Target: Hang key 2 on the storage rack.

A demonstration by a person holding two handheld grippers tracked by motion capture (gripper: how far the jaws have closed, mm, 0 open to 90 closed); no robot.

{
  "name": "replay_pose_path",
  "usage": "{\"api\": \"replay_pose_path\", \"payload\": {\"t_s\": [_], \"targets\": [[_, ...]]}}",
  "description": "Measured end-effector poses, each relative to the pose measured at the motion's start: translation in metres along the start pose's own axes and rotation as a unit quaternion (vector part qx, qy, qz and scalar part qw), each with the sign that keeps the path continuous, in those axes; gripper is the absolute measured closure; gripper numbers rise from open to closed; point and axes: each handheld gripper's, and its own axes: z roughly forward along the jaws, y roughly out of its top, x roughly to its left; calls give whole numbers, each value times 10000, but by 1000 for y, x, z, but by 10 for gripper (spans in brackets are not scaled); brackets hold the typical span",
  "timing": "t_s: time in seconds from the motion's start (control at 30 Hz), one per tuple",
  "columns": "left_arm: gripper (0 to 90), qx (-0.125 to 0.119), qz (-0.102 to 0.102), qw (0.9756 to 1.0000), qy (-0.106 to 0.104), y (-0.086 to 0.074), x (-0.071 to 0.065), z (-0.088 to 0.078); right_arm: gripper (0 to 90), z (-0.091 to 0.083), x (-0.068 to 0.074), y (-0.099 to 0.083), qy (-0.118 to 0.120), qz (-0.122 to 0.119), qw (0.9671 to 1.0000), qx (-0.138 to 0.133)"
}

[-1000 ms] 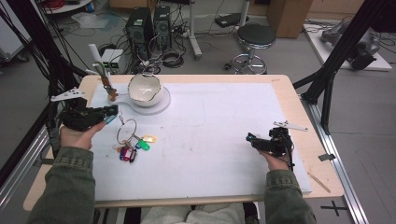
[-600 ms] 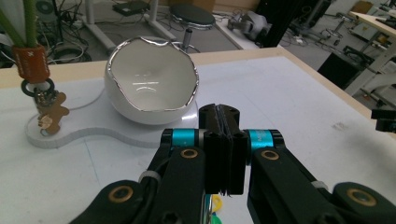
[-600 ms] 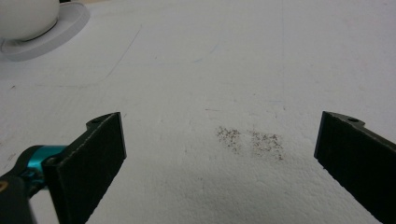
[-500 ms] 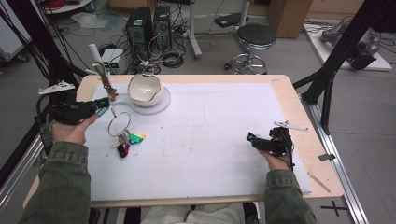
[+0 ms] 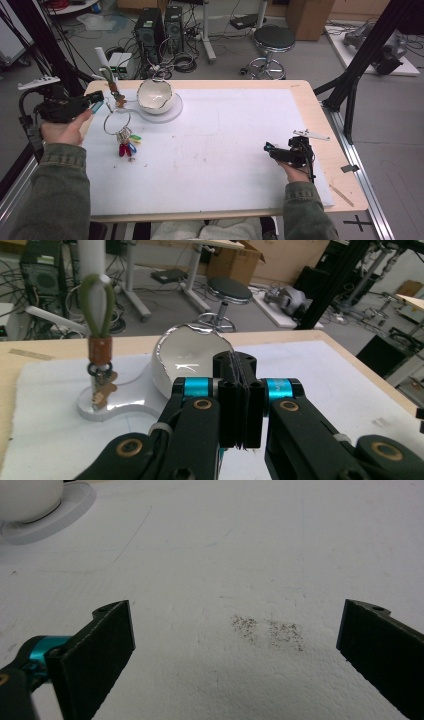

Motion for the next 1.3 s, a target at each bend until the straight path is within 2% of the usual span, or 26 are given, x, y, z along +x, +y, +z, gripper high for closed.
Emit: {"api": "replay_pose_path", "payload": {"t_s": [0.43, 0.57, 0.87, 1.03, 1.17, 1.3], "targets": [[886, -188, -60, 9989, 432, 23, 18, -7, 10, 1, 0, 0, -8, -15, 10000, -7], [886, -296, -193, 9985, 418, 28, 25, -7, 10, 1, 1, 0, -3, -5, 10000, 10], [886, -380, -398, 9964, 645, 32, 40, -9, 10, 0, -1, 0, 7, 3, 10000, -13], [886, -419, -448, 9949, 795, 36, 46, -9, 10, 0, -1, 0, 9, 11, 10000, -2], [886, -505, -584, 9941, 758, 38, 52, -8, 10, 0, -1, 0, 14, 2, 10000, -1], [886, -515, -606, 9930, 877, 41, 58, -8, 10, 0, 0, 0, 16, 4, 10000, 17]]}}
